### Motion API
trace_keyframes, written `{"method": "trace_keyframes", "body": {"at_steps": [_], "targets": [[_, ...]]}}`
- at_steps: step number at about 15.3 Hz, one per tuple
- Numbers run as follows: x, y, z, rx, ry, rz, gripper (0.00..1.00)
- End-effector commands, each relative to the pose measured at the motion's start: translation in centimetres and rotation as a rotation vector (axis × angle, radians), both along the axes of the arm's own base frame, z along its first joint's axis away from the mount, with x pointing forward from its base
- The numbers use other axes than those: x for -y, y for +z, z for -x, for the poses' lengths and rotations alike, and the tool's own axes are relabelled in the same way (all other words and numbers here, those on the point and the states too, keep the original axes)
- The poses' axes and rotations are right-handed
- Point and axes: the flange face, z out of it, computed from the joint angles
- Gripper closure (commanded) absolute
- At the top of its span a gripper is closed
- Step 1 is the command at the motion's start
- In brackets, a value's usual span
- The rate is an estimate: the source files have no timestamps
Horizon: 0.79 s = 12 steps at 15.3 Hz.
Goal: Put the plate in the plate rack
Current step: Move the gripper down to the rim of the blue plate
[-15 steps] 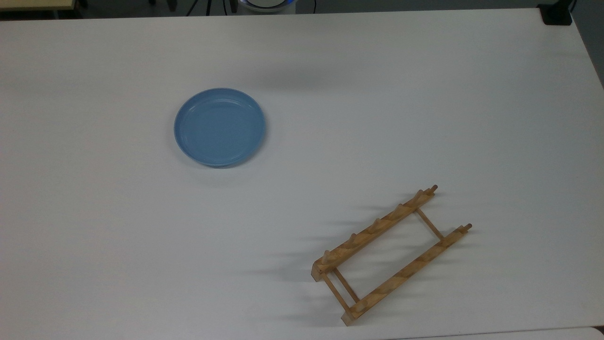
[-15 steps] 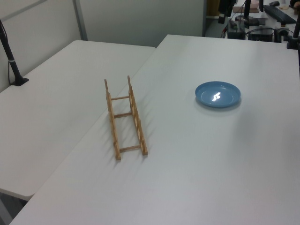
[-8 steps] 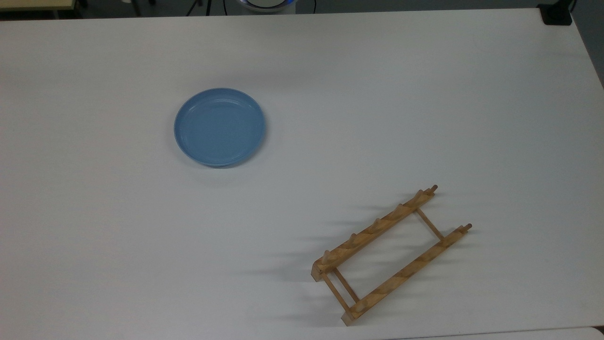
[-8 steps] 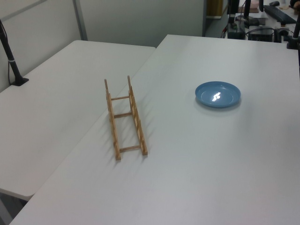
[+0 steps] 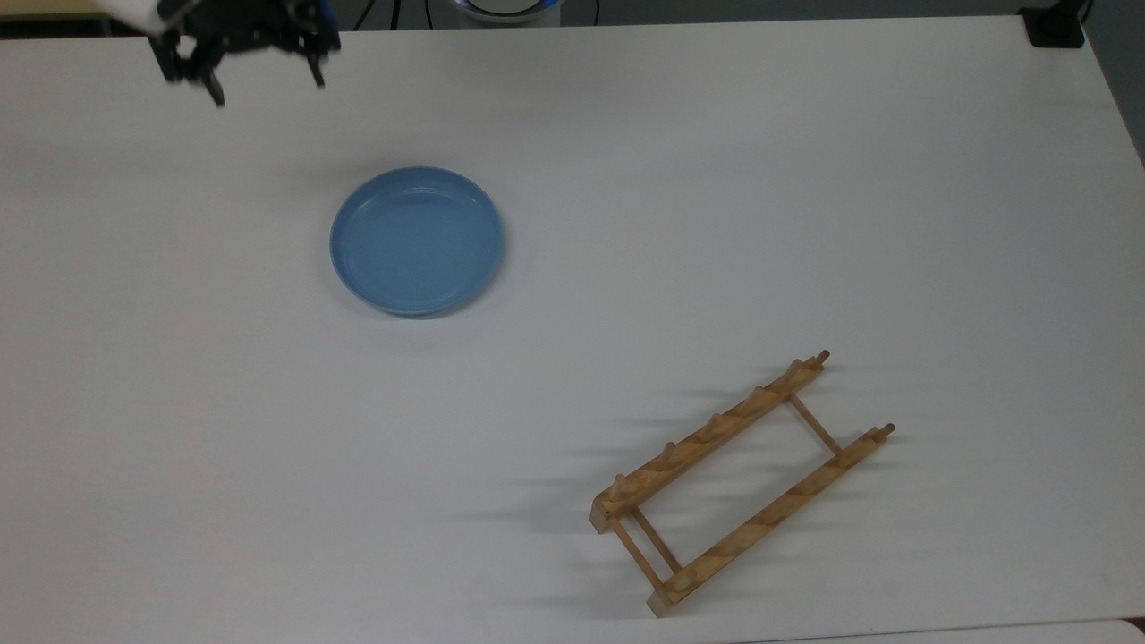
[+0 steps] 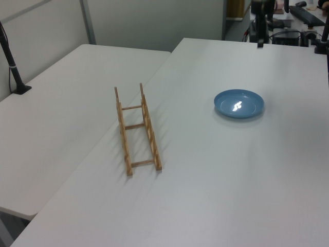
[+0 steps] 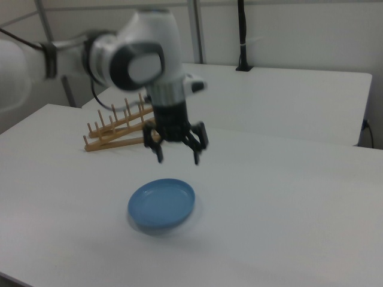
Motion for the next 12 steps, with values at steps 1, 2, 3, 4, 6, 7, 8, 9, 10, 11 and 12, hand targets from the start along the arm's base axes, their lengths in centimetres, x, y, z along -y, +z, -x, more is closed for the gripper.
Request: {"method": "trace_keyframes", "body": {"at_steps": [1, 2, 3, 4, 6, 7, 8, 9, 10, 11, 12], "targets": [[-0.2, -6.8, 0.5, 0.065, -0.027, 0.031, 0.00], [-0.2, -8.2, 0.0, 0.058, -0.039, 0.030, 0.00], [-0.1, -9.7, -0.4, 0.044, -0.057, 0.026, 0.00], [-0.2, -11.1, -0.8, 0.037, -0.065, 0.024, 0.00], [-0.3, -13.5, -1.4, 0.027, -0.083, 0.022, 0.00], [-0.5, -14.5, -1.7, 0.022, -0.107, 0.021, 0.00], [-0.7, -15.4, -2.0, 0.022, -0.132, 0.021, 0.00], [-0.6, -16.1, -2.2, 0.027, -0.154, 0.022, 0.00], [-0.6, -16.6, -2.4, 0.033, -0.173, 0.023, 0.00], [-0.6, -17.4, -2.5, 0.031, -0.187, 0.023, 0.00], [-0.6, -18.0, -2.6, 0.023, -0.209, 0.022, 0.00]]}}
